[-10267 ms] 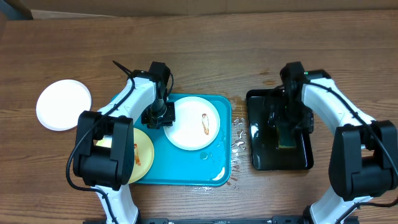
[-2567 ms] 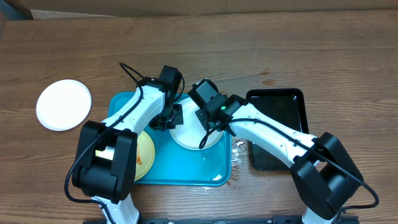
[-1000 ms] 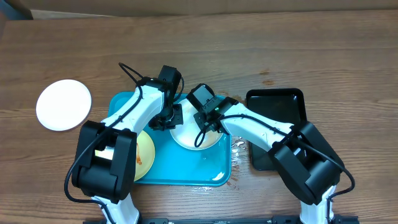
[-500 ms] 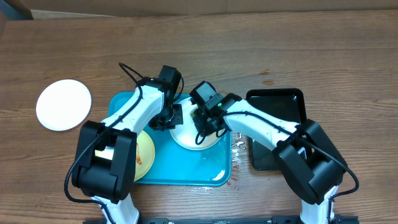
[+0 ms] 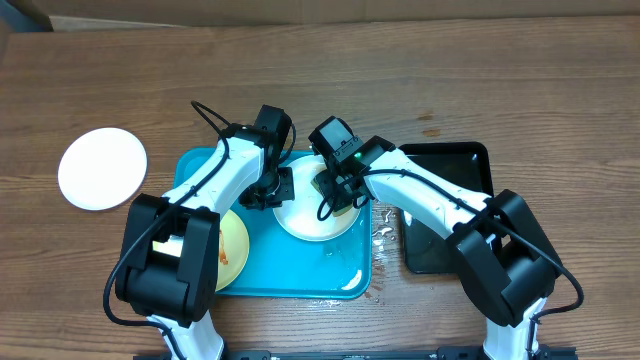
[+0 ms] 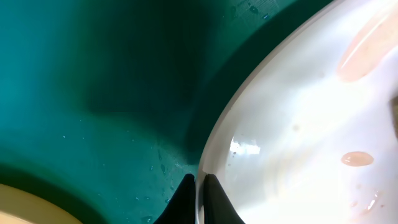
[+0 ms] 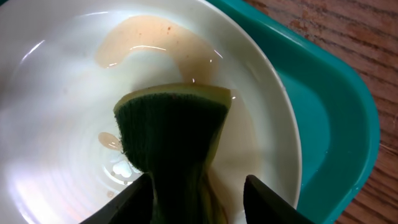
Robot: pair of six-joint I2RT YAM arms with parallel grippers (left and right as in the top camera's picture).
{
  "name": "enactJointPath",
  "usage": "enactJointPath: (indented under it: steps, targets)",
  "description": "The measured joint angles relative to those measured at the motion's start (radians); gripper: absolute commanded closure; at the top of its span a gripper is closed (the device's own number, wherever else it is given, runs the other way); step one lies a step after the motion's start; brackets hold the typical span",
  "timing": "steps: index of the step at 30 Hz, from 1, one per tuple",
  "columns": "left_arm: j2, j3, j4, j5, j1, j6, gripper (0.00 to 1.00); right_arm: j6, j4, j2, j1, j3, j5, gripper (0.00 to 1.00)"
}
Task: Clean dirty plates on tray and stack at the side
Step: 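Scrub the sauce smear on the white plate with the sponge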
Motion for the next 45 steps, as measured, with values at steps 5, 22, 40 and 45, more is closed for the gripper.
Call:
enactJointPath:
  steps: [5, 22, 40, 45]
  targets:
    - [0.000, 0.000, 0.000, 0.000, 0.000, 0.000, 0.95, 0.001, 0.005, 0.011, 0.001, 0.000, -0.003, 0.96]
    - [0.000, 0.000, 0.000, 0.000, 0.000, 0.000, 0.96, -0.035, 0.019, -0.093, -0.006, 0.017, 0.040, 0.96]
    - [0.000, 0.000, 0.000, 0.000, 0.000, 0.000, 0.96, -0.069, 0.120, 0.035, -0.008, -0.016, 0.038, 0.96]
    - [0.000, 0.000, 0.000, 0.010, 0.000, 0.004, 0.96, -0.074, 0.038, 0.037, -0.008, -0.007, 0.034, 0.96]
